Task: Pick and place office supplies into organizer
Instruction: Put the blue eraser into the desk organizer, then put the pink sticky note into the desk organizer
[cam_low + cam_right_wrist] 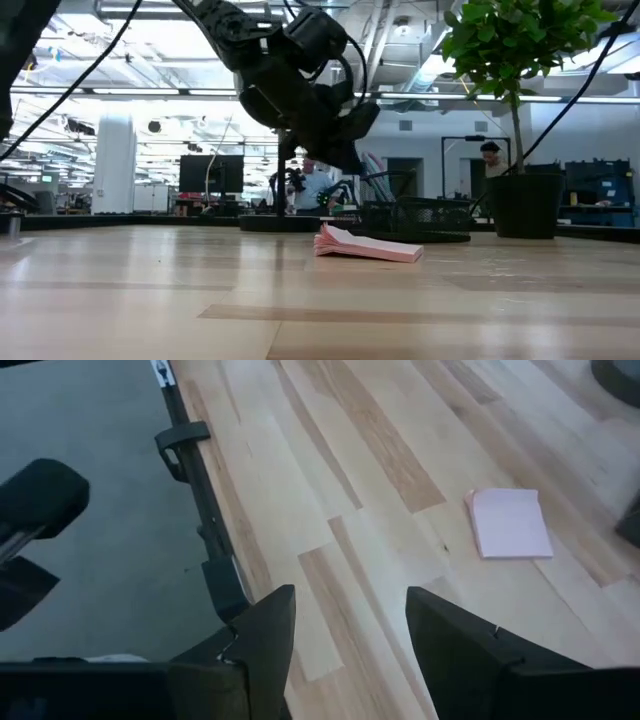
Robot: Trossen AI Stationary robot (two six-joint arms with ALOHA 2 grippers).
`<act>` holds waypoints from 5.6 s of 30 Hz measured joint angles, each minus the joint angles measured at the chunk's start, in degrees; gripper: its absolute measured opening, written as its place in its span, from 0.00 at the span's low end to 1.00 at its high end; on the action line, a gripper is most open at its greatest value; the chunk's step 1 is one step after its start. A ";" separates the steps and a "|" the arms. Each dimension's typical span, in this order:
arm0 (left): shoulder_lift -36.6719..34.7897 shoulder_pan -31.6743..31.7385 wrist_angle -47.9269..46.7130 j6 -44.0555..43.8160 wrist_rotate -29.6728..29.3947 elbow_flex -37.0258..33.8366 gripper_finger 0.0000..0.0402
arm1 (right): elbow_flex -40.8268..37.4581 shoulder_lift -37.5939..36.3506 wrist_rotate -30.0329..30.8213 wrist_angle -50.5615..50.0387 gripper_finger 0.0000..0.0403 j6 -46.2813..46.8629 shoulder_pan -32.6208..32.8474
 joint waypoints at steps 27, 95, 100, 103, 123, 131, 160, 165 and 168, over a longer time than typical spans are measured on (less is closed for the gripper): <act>6.24 1.34 9.27 2.09 4.47 0.74 0.35 | -0.02 0.00 0.04 -0.17 0.47 0.02 0.31; -0.28 -29.88 1.10 -37.18 -6.63 -11.26 0.32 | -0.02 0.00 0.04 -0.41 0.47 -0.48 -0.94; 0.00 -30.13 1.13 -39.57 -6.55 -11.26 0.32 | -0.02 0.00 0.04 -0.41 0.47 -0.46 -0.94; 0.46 -30.15 0.17 -40.47 -6.46 -11.28 0.32 | -0.02 0.00 0.06 -0.39 0.47 -0.48 -0.94; 2.32 -30.06 3.40 -41.54 -6.36 -11.21 0.32 | -0.02 0.00 -0.01 -0.24 0.47 -0.61 -1.31; 4.69 -29.14 4.05 -43.23 -4.94 -10.77 0.32 | -0.02 0.00 0.00 -0.50 0.47 -0.63 -1.31; 7.07 -25.80 11.58 -22.34 -4.46 -6.56 0.00 | 0.00 0.00 -0.09 0.01 0.47 -1.97 -1.14; 7.04 -25.27 11.87 -22.06 -3.96 -6.56 0.00 | 0.00 0.00 -0.09 0.01 0.47 -1.97 -1.16; 7.02 -25.23 11.28 -21.91 -3.89 -6.56 0.00 | 0.00 0.00 -0.09 0.03 0.47 -1.95 -1.14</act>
